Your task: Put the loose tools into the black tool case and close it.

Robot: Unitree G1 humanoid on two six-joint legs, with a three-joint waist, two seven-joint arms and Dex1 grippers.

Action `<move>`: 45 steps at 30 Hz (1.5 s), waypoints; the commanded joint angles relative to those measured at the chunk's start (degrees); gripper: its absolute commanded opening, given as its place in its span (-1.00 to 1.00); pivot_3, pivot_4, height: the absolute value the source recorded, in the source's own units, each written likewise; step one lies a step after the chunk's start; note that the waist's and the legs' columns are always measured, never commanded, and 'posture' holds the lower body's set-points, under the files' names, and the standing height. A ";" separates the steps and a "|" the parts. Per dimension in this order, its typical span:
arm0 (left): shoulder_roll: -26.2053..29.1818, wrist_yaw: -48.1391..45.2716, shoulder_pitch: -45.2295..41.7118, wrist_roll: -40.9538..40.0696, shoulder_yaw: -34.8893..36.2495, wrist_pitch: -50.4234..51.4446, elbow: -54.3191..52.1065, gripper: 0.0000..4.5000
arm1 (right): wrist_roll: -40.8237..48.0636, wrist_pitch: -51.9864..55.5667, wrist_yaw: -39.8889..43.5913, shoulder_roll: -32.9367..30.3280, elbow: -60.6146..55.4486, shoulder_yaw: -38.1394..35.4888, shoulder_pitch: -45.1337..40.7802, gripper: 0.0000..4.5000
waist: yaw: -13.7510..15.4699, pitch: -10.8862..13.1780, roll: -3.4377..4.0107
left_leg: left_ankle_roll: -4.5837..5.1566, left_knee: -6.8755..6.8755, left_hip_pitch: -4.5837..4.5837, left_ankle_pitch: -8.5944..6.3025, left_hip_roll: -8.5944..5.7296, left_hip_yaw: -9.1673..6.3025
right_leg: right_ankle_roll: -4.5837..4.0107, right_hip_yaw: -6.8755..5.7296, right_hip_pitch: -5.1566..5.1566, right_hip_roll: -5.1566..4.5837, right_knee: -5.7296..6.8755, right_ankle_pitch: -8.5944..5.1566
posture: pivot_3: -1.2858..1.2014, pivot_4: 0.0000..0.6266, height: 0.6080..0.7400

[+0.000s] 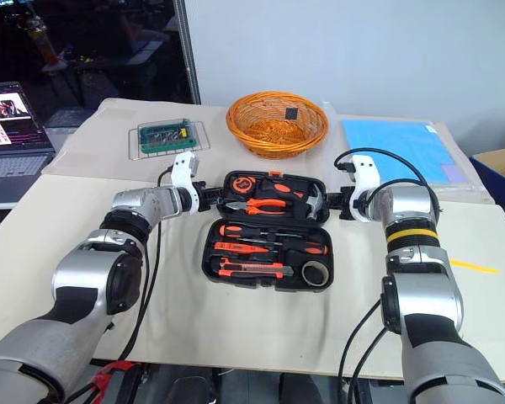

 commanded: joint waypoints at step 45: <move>32.92 -40.78 48.98 -6.00 -4.57 -21.51 -57.63 0.37 | -0.37 -30.52 6.36 -9.40 -96.05 -20.91 92.40 -0.57 | 0.64 0.12 0.31 | -0.48 -0.19 0.46 0.75 0.16 -0.04 | -0.25 -0.06 0.19 -0.01 0.35 -0.35 | 0.03 -0.52 1.00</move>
